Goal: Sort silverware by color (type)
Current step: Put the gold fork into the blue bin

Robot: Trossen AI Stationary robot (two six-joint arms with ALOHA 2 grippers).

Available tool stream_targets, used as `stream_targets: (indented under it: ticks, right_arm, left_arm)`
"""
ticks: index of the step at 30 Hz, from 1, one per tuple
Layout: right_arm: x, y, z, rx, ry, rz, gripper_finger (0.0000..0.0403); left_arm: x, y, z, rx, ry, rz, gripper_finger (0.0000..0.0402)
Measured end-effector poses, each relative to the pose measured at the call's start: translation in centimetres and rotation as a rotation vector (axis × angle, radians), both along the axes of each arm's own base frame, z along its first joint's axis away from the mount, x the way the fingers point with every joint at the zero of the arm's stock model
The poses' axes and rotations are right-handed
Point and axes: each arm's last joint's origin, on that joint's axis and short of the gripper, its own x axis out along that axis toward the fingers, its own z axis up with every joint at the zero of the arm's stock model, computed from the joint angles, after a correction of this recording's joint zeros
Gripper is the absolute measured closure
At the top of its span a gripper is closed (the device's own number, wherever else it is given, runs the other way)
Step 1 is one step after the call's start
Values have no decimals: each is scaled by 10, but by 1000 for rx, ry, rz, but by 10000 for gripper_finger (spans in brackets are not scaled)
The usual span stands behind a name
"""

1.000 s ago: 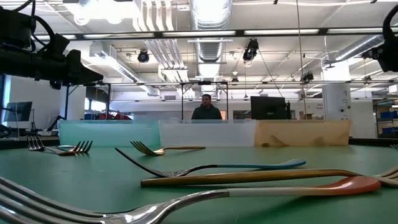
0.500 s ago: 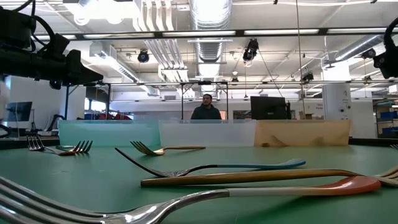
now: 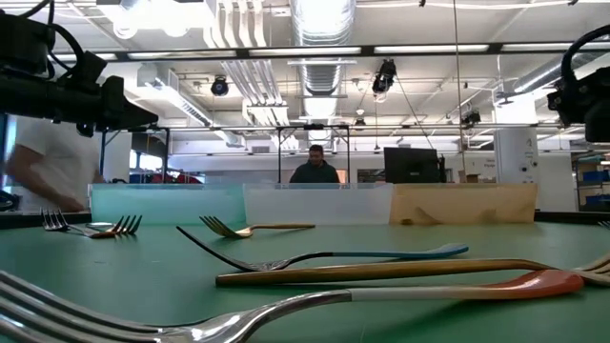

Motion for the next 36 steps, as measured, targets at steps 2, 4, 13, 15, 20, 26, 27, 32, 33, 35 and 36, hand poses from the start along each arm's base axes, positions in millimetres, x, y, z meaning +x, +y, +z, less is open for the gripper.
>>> stream_targets:
  ticks: [2,4,13,15,20,26,27,32,33,35,36]
  right_arm:
    - [1,-1,5,7,-13,8,393]
    - [1,-2,13,3,-39,12,393]
    - [-1,-17,53,-263,-398,26,394]
    - [1,-20,64,-364,-535,29,394]
    - [8,-30,84,-509,-756,-51,394]
    - [22,-45,100,-658,-752,72,394]
    - [24,-46,102,-690,-747,106,394]
    - [34,-53,109,-831,-655,298,394]
    - [35,-54,109,-841,-633,329,394]
    - [36,-54,110,-830,-625,348,394]
    - [37,-53,111,-807,-621,358,394]
  left_arm:
    - [0,0,0,0,0,0,401]
    - [0,0,0,0,0,0,401]
    - [0,0,0,0,0,0,401]
    - [0,0,0,-1,0,0,401]
    - [0,0,0,0,0,0,401]
    - [0,0,0,0,0,0,401]
    - [0,0,0,0,0,0,401]
    - [0,0,0,-1,0,-1,401]
    - [0,0,0,0,0,-1,401]
    - [0,0,0,0,0,0,401]
    - [0,0,0,0,0,0,401]
